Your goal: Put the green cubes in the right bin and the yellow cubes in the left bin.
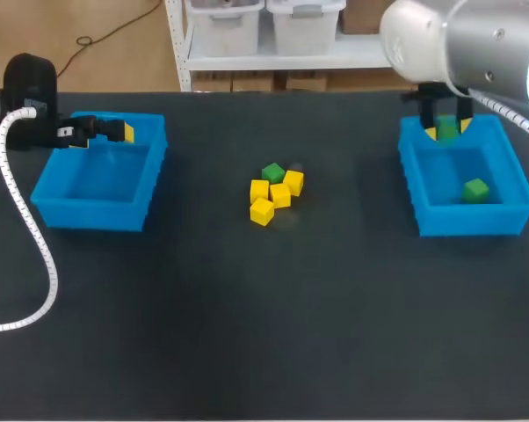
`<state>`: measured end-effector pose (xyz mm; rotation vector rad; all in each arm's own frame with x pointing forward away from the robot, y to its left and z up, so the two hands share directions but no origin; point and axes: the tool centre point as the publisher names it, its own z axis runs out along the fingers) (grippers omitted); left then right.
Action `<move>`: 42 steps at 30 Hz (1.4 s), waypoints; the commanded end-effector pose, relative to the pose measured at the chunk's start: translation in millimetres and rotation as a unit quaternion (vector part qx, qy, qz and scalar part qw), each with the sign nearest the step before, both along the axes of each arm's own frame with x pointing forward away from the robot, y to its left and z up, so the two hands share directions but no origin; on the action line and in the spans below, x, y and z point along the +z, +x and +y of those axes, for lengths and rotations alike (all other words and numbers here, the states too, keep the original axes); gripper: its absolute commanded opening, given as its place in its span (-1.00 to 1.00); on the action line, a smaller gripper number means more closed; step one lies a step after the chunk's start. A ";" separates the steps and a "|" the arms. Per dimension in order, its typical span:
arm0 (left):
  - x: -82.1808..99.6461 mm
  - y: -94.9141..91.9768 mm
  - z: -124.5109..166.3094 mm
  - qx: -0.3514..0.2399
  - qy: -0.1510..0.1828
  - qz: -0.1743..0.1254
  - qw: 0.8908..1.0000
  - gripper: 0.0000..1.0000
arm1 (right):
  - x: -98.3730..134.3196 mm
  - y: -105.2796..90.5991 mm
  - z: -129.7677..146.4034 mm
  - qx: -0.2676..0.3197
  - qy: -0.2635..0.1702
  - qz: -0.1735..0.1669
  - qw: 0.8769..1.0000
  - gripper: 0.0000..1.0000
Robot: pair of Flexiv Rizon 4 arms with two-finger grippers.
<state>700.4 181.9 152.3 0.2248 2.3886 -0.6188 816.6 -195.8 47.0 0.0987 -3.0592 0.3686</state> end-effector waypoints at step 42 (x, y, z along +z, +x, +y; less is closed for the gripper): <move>-0.6 0.2 0.6 -0.001 -0.001 -0.001 1.000 1.00 | 46.7 57.2 259.2 0.282 0.051 -0.156 0.945 1.00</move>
